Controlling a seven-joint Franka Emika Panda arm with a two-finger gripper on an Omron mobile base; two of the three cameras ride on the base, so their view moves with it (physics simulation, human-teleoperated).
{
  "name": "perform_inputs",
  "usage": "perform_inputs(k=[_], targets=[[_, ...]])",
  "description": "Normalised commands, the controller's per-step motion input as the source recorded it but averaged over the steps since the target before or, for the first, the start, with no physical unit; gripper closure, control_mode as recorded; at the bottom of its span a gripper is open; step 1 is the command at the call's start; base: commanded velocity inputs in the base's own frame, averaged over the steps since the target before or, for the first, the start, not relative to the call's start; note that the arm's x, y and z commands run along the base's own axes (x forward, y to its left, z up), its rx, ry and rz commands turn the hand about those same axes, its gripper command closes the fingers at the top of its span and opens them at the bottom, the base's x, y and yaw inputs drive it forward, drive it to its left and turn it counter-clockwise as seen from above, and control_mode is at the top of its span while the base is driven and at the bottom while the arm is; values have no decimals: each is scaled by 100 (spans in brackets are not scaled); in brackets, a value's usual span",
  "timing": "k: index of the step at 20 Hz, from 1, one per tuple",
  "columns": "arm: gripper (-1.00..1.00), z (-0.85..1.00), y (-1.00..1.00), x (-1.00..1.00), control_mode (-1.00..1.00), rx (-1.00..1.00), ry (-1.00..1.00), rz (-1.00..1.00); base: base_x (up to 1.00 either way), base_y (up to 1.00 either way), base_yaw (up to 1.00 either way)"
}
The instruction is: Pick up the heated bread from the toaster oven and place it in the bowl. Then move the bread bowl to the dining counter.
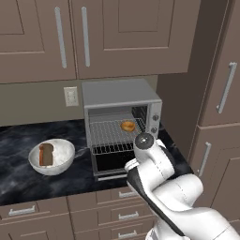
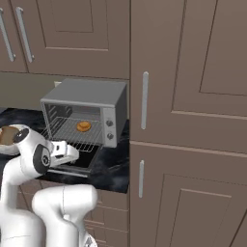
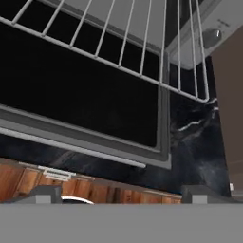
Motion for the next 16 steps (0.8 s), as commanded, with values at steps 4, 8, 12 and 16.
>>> perform_inputs(k=[4,8,12,16], targets=[[-100,37,-10,-32,-100,7,-7,-5,0,0,0],[-100,98,0,-2,-100,11,-19,-7,0,0,0],[-100,97,0,0,-100,10,-12,-7,0,0,0],[-100,64,0,2,-100,7,0,-1,0,0,0]])
